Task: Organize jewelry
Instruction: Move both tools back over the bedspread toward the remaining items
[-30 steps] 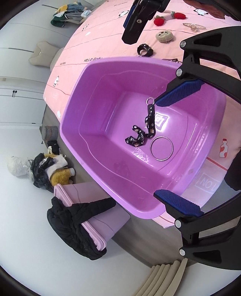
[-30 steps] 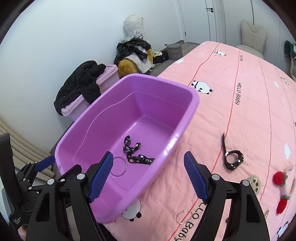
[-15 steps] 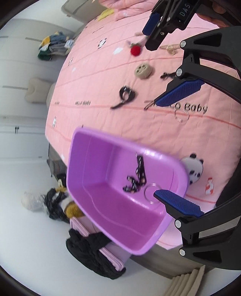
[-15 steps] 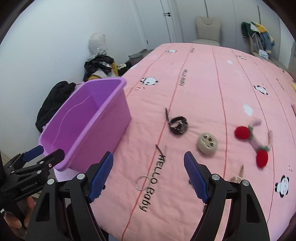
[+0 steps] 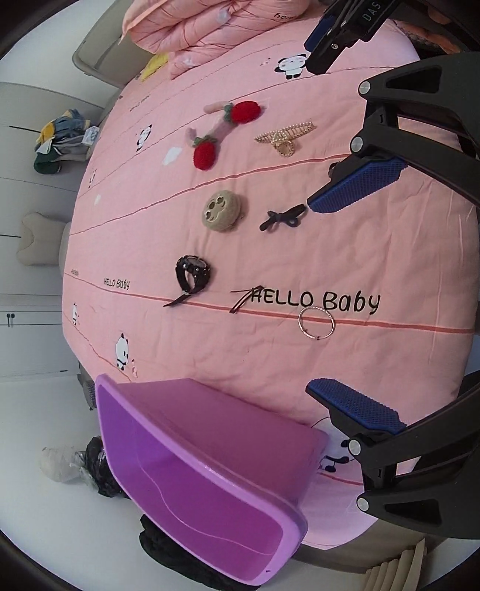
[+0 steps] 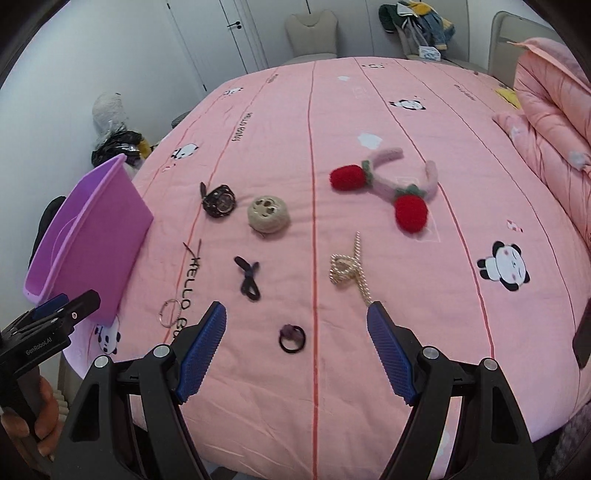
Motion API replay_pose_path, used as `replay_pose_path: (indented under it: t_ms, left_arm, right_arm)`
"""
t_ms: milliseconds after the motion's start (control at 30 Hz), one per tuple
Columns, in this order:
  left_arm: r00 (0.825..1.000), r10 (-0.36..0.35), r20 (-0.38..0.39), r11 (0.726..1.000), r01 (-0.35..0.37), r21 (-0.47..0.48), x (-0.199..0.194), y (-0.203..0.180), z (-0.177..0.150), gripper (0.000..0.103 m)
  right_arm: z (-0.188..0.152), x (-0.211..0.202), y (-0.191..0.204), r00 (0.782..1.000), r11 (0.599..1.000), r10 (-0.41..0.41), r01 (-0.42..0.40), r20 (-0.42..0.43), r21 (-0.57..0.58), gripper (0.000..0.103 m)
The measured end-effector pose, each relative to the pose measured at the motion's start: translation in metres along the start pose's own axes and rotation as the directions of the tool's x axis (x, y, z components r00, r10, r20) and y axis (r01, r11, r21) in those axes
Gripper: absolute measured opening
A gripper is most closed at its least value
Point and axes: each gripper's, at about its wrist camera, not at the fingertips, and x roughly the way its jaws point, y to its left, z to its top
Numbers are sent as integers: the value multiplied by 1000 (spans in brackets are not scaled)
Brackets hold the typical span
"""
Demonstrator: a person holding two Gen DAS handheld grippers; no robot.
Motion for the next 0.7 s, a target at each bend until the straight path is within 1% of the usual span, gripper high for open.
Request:
replay_pose_path:
  t_ms: [133,200,300,400,500,567,700]
  left_arm:
    - [1000,5,-7,1000,-5,22,15,-15,-14,90]
    - [1000,14,-13,1000,-14,27,22,-17,-20,90]
    - [999,26,-24,1000,-26,6,34,-5,-32,90]
    - [998,59,-38,998,-60,-22,44,13,-41,90]
    - [994,86,-61,995,-88,-41,56,29,-44,90]
    - [993,99,-70,994,-102,-47,63,34,-44,90]
    - [992,93,-87,994,-97,-43,77,33,-42,90]
  right_arm:
    - [-16,6,-21,1000,1000,-19,19,13,20,75]
    - [-22,11,-28,1000,999,-22,22,6,33,75]
    - [-30,21,-37,1000,999,-24,24,-6,39,75]
    - [-36,31,-44,999,999,-36,36,-11,32,75]
    - [-39,42,-49,999,999,-32,32,-17,41,75]
    - [-40,50,-51,999,999,-34,35,-26,42,75]
    - [-39,64,-50,998,998,-38,40,-45,40,75]
